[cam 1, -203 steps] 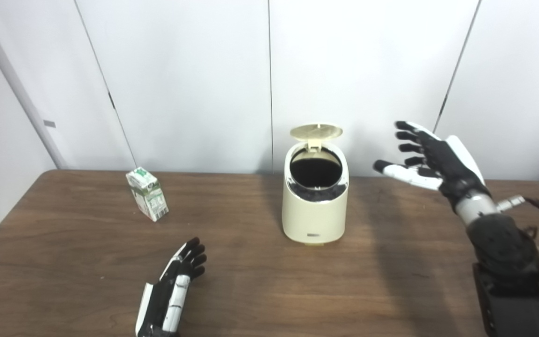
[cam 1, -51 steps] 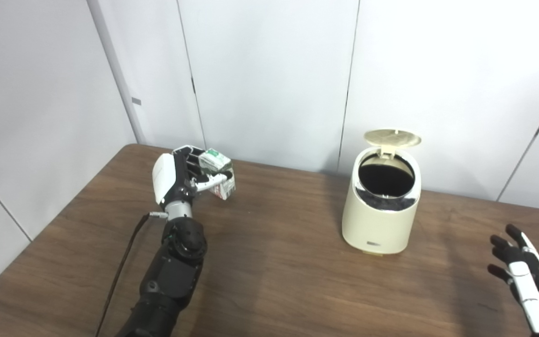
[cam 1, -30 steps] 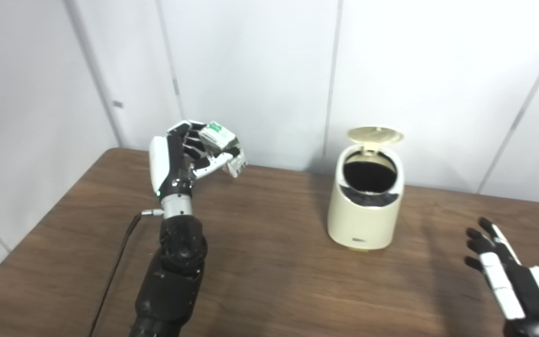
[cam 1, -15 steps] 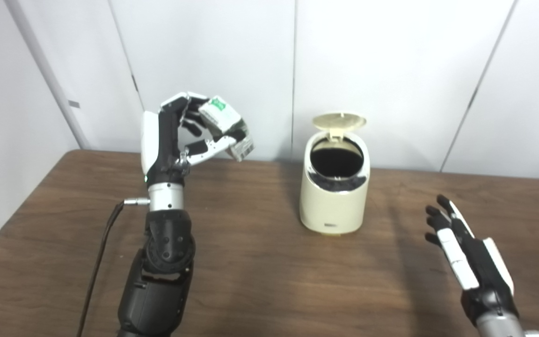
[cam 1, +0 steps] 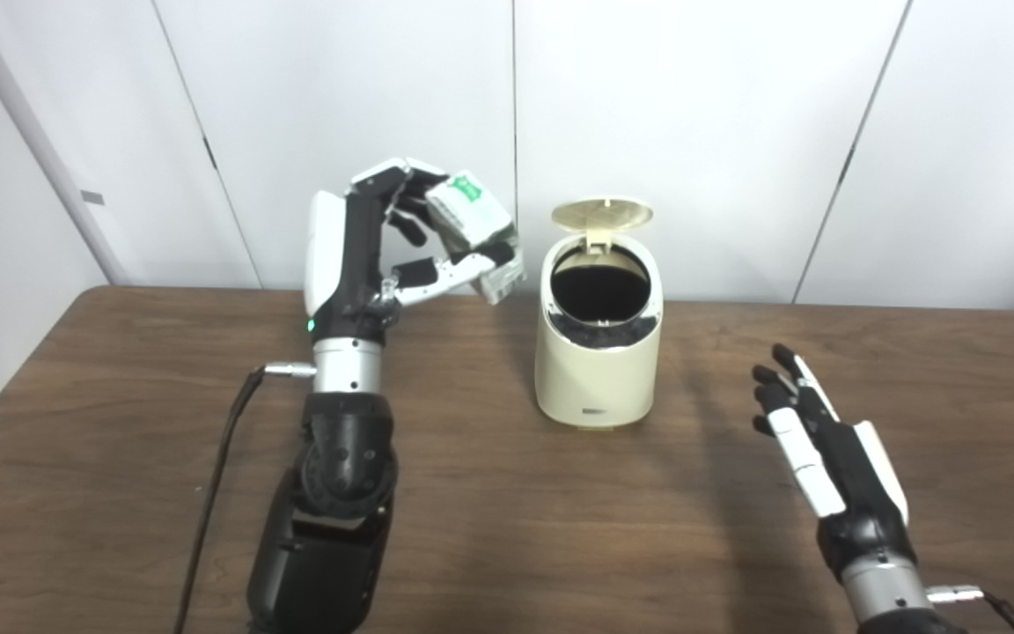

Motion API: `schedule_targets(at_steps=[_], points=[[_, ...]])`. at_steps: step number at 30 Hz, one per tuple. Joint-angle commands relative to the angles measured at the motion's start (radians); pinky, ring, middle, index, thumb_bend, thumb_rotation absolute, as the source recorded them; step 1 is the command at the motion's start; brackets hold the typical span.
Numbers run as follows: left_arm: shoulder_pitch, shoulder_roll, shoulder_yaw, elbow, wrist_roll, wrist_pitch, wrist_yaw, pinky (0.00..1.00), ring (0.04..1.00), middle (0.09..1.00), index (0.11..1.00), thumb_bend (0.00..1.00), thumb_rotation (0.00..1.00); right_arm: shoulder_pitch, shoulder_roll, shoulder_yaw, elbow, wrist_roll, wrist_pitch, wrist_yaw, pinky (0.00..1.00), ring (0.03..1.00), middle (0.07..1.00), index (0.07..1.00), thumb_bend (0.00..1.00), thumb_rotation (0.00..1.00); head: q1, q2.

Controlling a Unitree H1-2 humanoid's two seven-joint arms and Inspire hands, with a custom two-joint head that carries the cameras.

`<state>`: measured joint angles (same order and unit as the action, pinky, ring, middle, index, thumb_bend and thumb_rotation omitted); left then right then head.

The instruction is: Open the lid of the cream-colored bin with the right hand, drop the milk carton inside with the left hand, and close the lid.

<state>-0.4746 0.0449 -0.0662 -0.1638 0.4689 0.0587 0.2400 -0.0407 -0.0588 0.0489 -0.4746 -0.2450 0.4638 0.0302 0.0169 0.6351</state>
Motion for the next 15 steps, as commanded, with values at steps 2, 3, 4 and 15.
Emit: schedule_targets(at_steps=[2,3,4,15], points=[[-0.066,-0.01,-0.012,0.008,0.011,-0.072,0.017,0.35,0.446,0.483,0.49,0.48,0.0,-0.027,0.008,0.005,-0.02,-0.013,-0.028,-0.011,0.83,0.903,0.905,0.966,0.53,0.89,0.003,-0.007],[-0.07,-0.014,-0.016,0.023,0.003,-0.094,0.018,0.35,0.447,0.482,0.489,0.48,0.0,-0.026,0.009,0.007,-0.019,-0.015,-0.03,-0.011,0.82,0.904,0.904,0.967,0.53,0.89,0.0,-0.006],[-0.074,-0.018,-0.02,0.042,-0.004,-0.118,0.021,0.35,0.448,0.481,0.487,0.48,0.0,-0.026,0.01,0.009,-0.017,-0.016,-0.033,-0.011,0.82,0.902,0.903,0.967,0.53,0.89,-0.001,-0.01],[-0.108,-0.069,-0.036,0.192,0.017,-0.23,0.06,0.36,0.435,0.489,0.494,0.48,0.0,-0.027,0.034,0.03,-0.011,-0.058,-0.034,-0.026,0.79,0.892,0.9,0.96,0.52,0.9,-0.015,-0.03]])
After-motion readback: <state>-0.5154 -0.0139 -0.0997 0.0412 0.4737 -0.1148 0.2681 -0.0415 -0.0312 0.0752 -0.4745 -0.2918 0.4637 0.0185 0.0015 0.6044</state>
